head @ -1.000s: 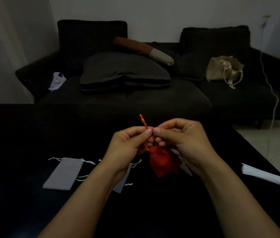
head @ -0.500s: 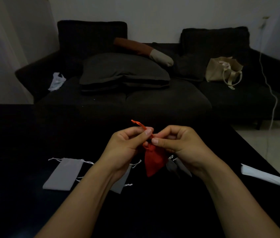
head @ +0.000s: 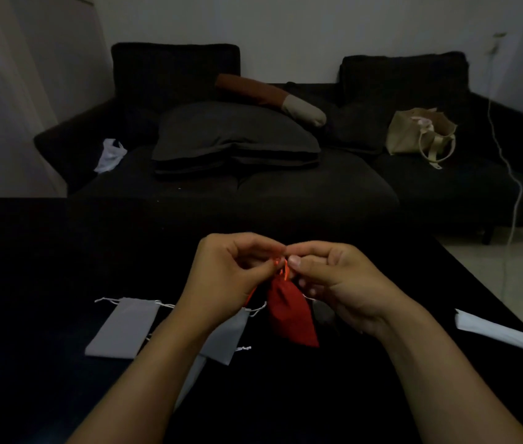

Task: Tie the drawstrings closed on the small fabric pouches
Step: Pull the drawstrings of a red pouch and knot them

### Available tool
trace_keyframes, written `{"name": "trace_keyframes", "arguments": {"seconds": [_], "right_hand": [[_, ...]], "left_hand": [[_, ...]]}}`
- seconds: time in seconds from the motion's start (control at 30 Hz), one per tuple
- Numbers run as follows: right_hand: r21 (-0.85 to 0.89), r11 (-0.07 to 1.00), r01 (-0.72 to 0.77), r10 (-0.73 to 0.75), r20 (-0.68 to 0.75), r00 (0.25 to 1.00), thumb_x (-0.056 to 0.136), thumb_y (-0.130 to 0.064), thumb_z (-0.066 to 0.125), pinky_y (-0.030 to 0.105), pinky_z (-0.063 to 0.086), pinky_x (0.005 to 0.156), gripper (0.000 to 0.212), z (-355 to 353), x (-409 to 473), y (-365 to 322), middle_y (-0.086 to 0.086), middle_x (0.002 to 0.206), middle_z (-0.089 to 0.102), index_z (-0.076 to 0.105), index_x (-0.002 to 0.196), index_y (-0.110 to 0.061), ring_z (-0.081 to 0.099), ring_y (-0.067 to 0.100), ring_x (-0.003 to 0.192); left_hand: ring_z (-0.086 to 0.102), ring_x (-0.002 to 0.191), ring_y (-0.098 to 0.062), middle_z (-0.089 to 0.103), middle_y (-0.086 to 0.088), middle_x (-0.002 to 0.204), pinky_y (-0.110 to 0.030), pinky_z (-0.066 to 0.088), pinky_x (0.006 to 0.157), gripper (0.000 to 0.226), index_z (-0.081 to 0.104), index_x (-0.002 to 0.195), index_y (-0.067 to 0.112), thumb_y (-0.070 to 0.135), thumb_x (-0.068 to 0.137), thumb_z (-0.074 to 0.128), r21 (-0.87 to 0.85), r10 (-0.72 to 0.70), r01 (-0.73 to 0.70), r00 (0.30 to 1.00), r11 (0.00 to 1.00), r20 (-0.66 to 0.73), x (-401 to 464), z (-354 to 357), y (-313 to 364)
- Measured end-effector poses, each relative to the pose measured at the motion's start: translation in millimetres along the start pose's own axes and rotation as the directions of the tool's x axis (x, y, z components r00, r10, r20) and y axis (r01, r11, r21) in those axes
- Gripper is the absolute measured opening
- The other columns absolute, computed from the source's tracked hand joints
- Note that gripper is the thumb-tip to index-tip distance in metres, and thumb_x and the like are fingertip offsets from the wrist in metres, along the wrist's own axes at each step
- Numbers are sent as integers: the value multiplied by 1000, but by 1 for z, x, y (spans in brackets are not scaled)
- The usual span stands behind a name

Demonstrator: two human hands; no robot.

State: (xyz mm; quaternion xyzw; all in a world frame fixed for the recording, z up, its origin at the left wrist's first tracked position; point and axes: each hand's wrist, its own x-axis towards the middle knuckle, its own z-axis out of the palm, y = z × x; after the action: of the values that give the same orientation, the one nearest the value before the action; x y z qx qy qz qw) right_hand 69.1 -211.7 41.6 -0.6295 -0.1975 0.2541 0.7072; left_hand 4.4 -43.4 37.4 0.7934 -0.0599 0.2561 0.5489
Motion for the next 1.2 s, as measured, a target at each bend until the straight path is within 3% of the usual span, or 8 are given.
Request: {"name": "trace_keyframes", "arguments": {"seconds": [0.17, 0.33, 0.57, 0.73, 0.87, 0.97, 1.07, 1.2], "right_hand": [[96, 994, -61, 49, 119, 992, 78, -17, 70, 18, 53, 60, 26, 0, -3, 1, 10, 86, 74, 75, 100, -4, 68, 9, 68], [-20, 1000, -1, 3, 85, 996, 77, -21, 71, 15, 40, 49, 16, -3, -1, 0, 0, 67, 65, 74, 87, -9, 55, 3, 56], [-66, 998, 5, 4, 142, 990, 84, -27, 66, 19, 40, 53, 16, -13, -4, -4, 2, 75, 66, 71, 87, -12, 57, 6, 61], [140, 989, -50, 33, 116, 993, 88, -28, 58, 20, 50, 56, 21, -13, -5, -7, 4, 76, 67, 66, 89, -9, 63, 8, 62], [408, 911, 56, -53, -18, 998, 86, -28, 55, 25, 48, 53, 26, -13, -1, -15, 9, 89, 67, 63, 65, -14, 60, 14, 66], [627, 777, 49, -118, 68, 991, 90, -29, 51, 19, 37, 46, 29, -3, 1, -14, 8, 100, 72, 55, 64, -17, 55, 10, 59], [717, 697, 34, -170, 118, 978, 94, -30, 46, 16, 27, 42, 31, 5, 1, -13, 2, 79, 66, 51, 66, -18, 44, 6, 47], [568, 810, 144, -173, -3, 985, 99, -24, 42, 16, 23, 40, 29, 3, 4, -17, -2, 59, 36, 42, 71, -15, 26, 4, 42]], "left_hand": [[75, 81, -10, 78, 5, 85, -18, 56, 70, 28, 75, 92, 23, -1, 78, 78, -48, 34, -34, 999, 998, -17, -1, 3, 1], [75, 82, -11, 78, 4, 85, -17, 56, 71, 24, 74, 92, 17, -2, 78, 76, -145, 17, -21, 999, 989, -32, -2, 7, 4], [75, 74, -13, 78, -5, 82, -17, 55, 67, 18, 76, 93, 10, 2, 78, 75, -285, -82, 68, 996, 956, -36, -2, 12, 4], [75, 85, -16, 78, -8, 88, -17, 55, 73, 21, 77, 95, 15, 23, 78, 68, -381, -180, 143, 982, 914, -63, 0, 8, 1], [73, 76, -12, 76, -10, 83, -23, 58, 72, 25, 78, 83, 13, 29, 86, 58, -672, -364, 218, 928, 707, -82, 8, 4, -1], [71, 71, -9, 77, -6, 91, -21, 57, 61, 30, 77, 80, 16, 33, 89, 54, -838, -431, 254, 902, 483, 25, 7, 12, 5], [65, 58, -9, 75, -4, 82, -18, 51, 48, 29, 63, 84, 14, 34, 98, 47, -922, -473, 284, 871, 262, 134, 6, 21, 9], [48, 47, -8, 51, 4, 55, -18, 44, 45, 39, 49, 71, 17, 34, 104, 38, -835, -438, 248, 899, 491, 9, 11, 18, 8]]}}
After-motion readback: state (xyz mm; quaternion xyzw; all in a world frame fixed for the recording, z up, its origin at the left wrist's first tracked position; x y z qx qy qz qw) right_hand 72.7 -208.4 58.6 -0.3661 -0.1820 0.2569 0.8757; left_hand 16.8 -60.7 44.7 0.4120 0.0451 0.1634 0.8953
